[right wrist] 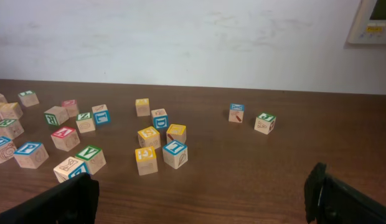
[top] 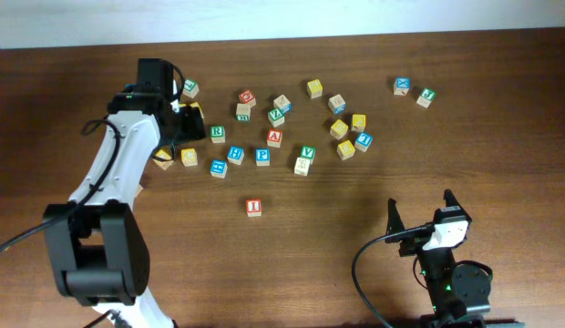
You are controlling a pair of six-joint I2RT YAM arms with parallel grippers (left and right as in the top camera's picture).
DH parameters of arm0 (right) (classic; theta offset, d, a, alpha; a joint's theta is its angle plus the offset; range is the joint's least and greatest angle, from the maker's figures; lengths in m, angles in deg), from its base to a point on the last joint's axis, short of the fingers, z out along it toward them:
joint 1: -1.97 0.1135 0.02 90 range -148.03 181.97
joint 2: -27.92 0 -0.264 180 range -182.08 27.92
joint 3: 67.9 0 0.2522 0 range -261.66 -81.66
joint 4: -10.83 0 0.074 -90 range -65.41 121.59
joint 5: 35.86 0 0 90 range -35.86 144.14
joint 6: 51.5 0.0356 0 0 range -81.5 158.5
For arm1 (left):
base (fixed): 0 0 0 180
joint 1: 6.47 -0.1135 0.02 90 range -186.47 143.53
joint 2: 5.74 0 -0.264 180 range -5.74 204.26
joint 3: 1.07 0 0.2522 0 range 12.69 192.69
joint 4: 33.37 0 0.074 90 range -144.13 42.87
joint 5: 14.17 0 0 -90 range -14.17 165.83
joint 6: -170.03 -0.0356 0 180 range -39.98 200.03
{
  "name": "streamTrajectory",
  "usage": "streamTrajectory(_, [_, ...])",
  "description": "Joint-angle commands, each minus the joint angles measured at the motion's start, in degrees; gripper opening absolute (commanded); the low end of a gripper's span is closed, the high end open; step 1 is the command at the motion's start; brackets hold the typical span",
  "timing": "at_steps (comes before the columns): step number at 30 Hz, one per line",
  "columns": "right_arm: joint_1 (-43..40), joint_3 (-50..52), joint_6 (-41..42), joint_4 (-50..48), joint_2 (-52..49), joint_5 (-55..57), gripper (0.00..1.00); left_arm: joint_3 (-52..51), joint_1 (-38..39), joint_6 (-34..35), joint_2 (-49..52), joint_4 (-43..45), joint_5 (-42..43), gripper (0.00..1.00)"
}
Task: Spell out ICRA
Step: 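Move the left gripper to the yellow C block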
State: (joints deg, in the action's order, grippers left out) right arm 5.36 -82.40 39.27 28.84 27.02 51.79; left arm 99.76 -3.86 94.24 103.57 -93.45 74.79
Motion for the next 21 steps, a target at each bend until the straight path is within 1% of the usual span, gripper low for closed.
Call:
streamTrajectory(1, [-0.44,0.42,-0.37,0.22,0.44,0.48,0.98,-0.15,0.02,-1.09,0.72,1.95,-0.2,0.77])
streamTrajectory(4, [-0.44,0.42,-0.37,0.22,0.44,0.48,0.98,-0.17,0.02,-1.09,1.14,0.72,-0.2,0.77])
streamTrajectory(6, [-0.44,0.42,-0.37,0.22,0.44,0.48,0.99,-0.17,0.02,-1.11,1.62,-0.9,-0.22,0.79])
streamTrajectory(9, [-0.44,0.42,-0.37,0.22,0.44,0.48,0.98,-0.2,0.48,-4.26,2.43,-1.29,0.46,0.81])
streamTrajectory(13, [-0.44,0.42,-0.37,0.22,0.44,0.5,0.98,-0.2,2.29,-5.16,3.87,-1.25,0.63,0.82])
streamTrajectory(18, [-0.44,0.42,-0.37,0.22,0.44,0.48,0.98,-0.2,2.38,-5.11,4.15,-1.33,0.13,0.82])
streamTrajectory(21, [-0.44,0.42,-0.37,0.22,0.44,0.48,0.98,-0.26,2.38,-5.14,4.15,-1.73,-0.7,0.79])
